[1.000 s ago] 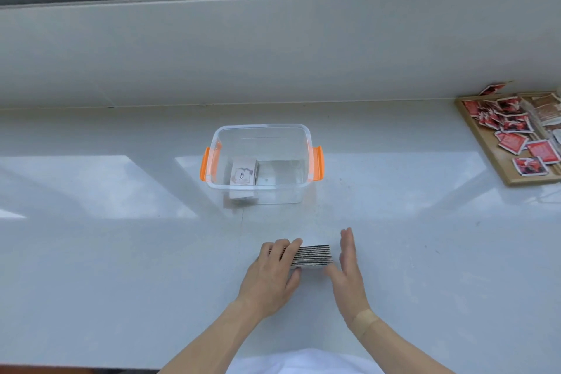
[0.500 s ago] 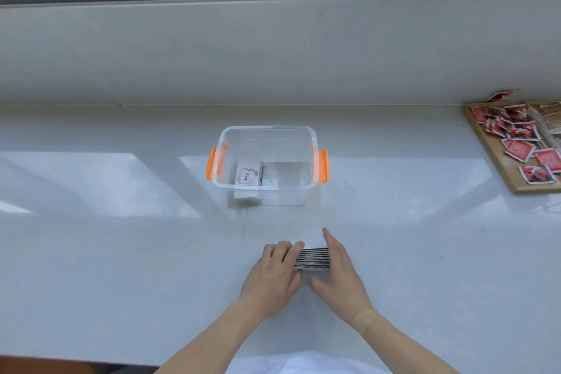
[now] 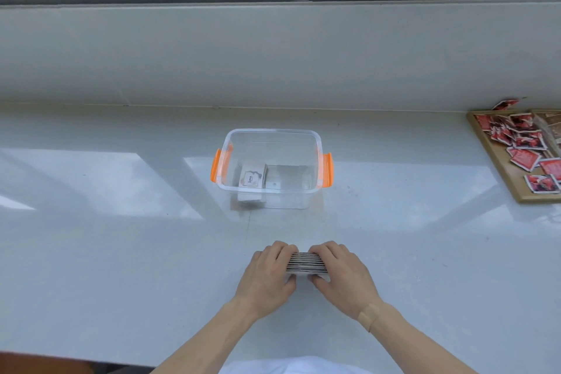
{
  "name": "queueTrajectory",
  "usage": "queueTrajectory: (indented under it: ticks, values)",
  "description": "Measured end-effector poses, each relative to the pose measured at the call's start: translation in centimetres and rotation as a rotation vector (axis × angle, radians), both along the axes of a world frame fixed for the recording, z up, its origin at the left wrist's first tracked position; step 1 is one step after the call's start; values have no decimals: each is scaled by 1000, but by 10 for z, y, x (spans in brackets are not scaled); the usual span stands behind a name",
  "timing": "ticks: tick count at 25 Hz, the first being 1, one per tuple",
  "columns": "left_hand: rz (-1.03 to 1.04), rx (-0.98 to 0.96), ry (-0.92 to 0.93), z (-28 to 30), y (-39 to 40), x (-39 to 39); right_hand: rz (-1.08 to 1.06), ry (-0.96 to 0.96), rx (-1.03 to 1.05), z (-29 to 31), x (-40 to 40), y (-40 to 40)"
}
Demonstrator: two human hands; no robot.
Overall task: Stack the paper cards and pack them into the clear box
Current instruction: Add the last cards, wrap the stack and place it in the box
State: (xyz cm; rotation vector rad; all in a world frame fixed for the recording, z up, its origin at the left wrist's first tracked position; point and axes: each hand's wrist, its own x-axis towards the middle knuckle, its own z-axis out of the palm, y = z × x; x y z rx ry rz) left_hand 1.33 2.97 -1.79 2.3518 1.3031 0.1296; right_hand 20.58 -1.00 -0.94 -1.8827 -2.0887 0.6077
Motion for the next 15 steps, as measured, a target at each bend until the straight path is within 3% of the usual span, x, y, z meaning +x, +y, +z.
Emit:
queueTrajectory:
  ticks: [10,15]
  values:
    - [-24,32,97,-9,-6,-1,40,-100,-40,-8,-8,-5]
    - [-49,60,133,-13,-3,-2,112,-269,59,3,-20,-2]
